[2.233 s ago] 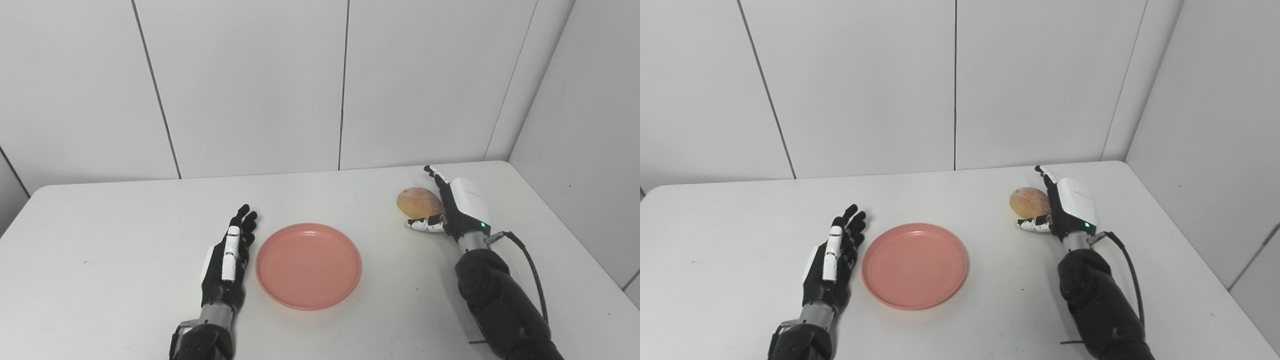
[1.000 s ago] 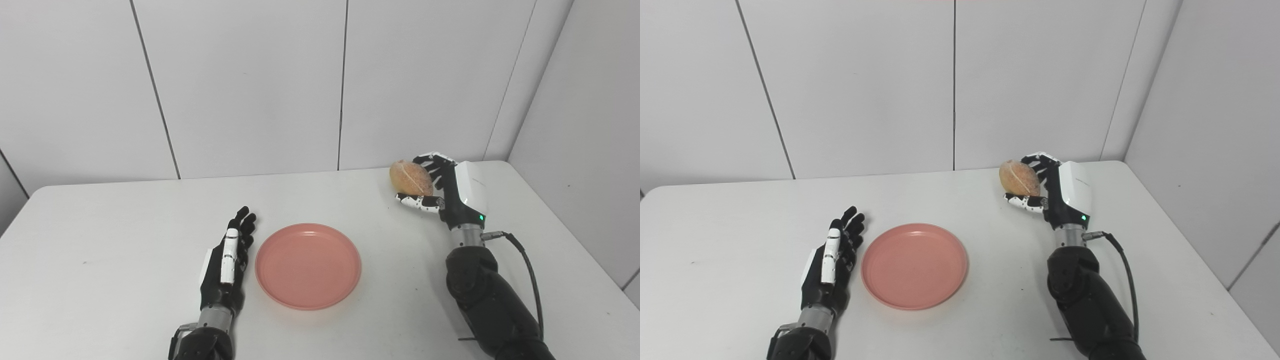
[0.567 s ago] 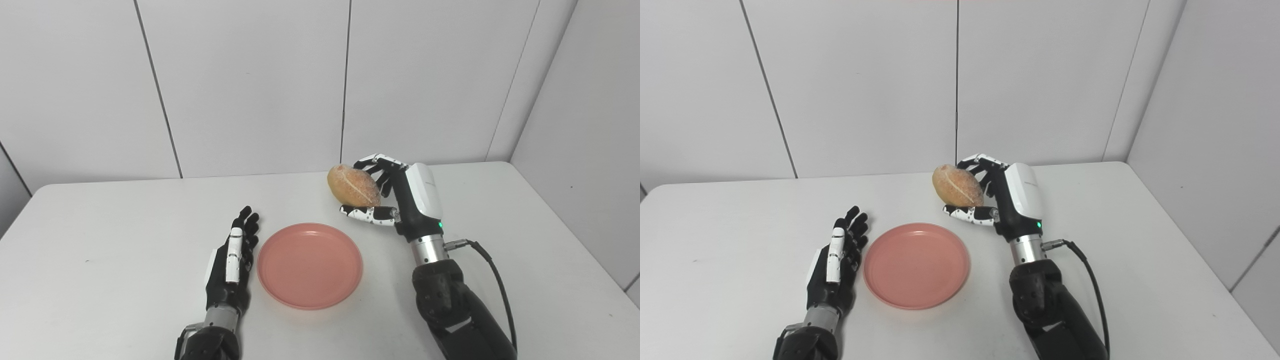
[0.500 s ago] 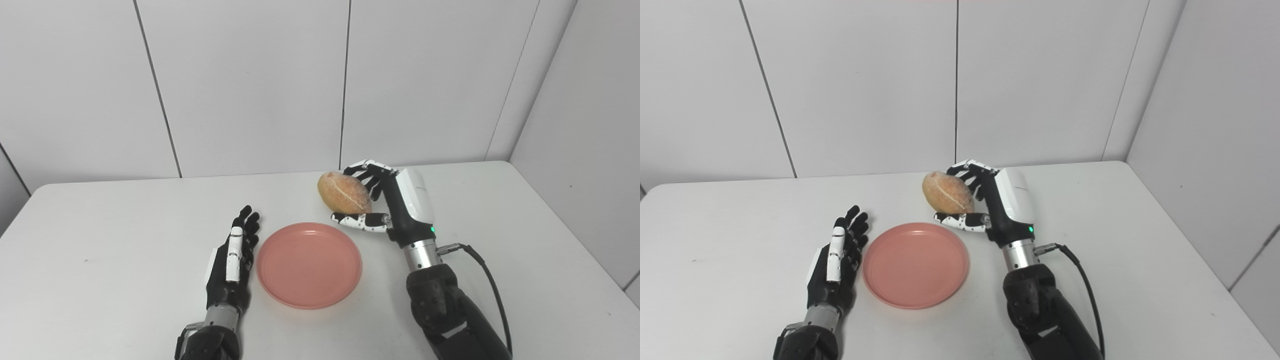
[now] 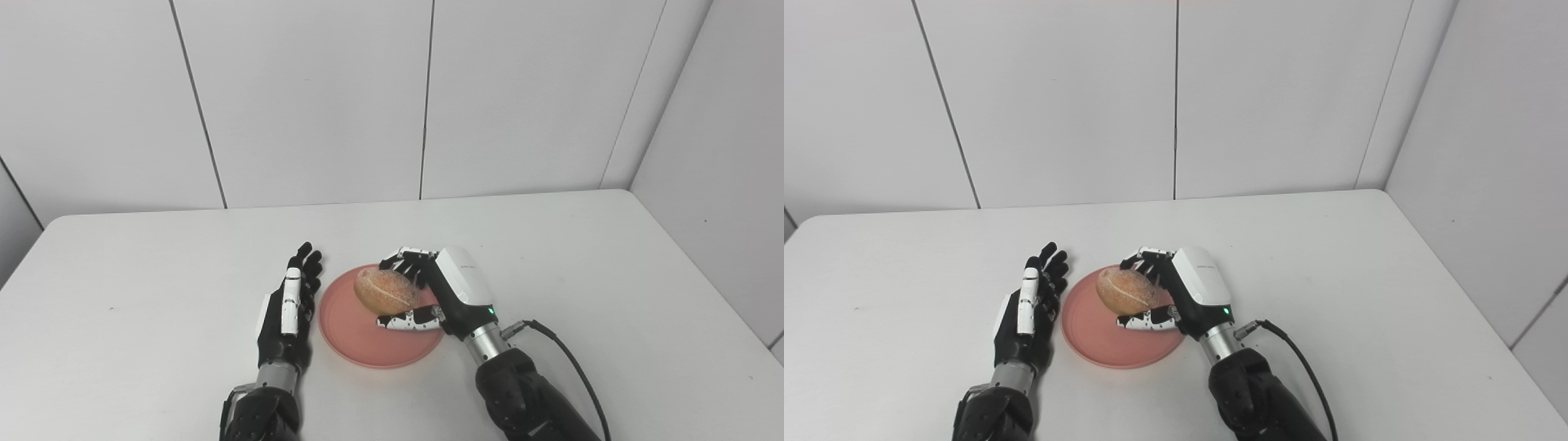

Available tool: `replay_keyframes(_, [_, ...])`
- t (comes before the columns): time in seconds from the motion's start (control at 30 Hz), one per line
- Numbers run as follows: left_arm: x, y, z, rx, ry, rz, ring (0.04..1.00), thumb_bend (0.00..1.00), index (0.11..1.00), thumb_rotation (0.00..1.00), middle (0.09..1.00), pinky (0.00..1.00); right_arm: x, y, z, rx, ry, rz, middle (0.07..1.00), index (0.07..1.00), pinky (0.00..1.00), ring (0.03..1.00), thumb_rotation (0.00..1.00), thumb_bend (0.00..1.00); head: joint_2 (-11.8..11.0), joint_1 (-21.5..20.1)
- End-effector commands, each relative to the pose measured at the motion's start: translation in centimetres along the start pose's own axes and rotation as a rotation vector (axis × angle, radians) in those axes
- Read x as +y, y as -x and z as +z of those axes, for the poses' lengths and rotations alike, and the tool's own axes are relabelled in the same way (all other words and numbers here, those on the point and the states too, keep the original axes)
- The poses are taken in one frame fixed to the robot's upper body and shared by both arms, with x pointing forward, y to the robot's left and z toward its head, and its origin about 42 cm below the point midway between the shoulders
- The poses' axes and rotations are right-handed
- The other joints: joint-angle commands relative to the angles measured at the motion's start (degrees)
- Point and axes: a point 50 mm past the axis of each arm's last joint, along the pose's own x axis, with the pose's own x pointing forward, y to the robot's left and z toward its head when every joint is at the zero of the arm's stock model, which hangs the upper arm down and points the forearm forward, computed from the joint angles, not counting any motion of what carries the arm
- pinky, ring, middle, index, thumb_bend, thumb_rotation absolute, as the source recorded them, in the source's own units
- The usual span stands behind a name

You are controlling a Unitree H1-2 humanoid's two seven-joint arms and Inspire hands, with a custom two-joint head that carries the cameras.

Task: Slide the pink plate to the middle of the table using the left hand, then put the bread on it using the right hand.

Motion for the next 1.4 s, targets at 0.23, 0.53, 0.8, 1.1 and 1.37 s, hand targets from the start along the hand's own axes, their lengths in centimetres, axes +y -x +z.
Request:
replay_keyframes(0.23, [-1.0, -0.3, 0.6, -0.015, 0.012, -0.015, 0.962, 0.42, 0.905, 1.0, 0.933, 0.99, -1.0, -1.3, 0.4, -0.045, 0.083, 0.05, 0.485, 0.506, 0.46, 0.543, 0.0, 0.52, 0.2, 0.3])
replay_keyframes(0.53, [-0.8, -0.3, 0.7, -0.01, 0.021, -0.01, 0.967, 0.43, 0.909, 1.0, 0.939, 1.0, -2.0, -1.2, 1.1, -0.104, 0.089, 0.073, 0.935, 0.973, 0.83, 0.889, 0.56, 0.57, 0.1, 0.2])
replay_keyframes(0.8, [-0.5, -0.3, 0.7, -0.01, 0.015, -0.011, 0.966, 0.43, 0.907, 1.0, 0.937, 1.0, -3.2, -1.3, 1.8, -0.162, 0.076, -0.035, 0.998, 1.0, 0.84, 0.95, 0.75, 0.62, 0.0, 0.1])
replay_keyframes(1.1, [0.1, -0.4, 0.9, -0.019, 0.008, -0.001, 0.966, 0.41, 0.906, 1.0, 0.933, 1.0, -3.6, -1.6, 1.3, -0.104, -0.016, -0.144, 1.0, 1.0, 0.89, 0.977, 0.79, 0.63, 0.2, 0.1])
replay_keyframes(1.37, [1.0, -0.6, 1.1, -0.048, -0.074, -0.006, 0.992, 0.41, 0.946, 1.0, 0.961, 1.0, -3.8, -1.2, 0.0, 0.129, -0.377, -0.146, 1.0, 1.0, 1.0, 1.0, 0.99, 0.6, 0.5, 0.2])
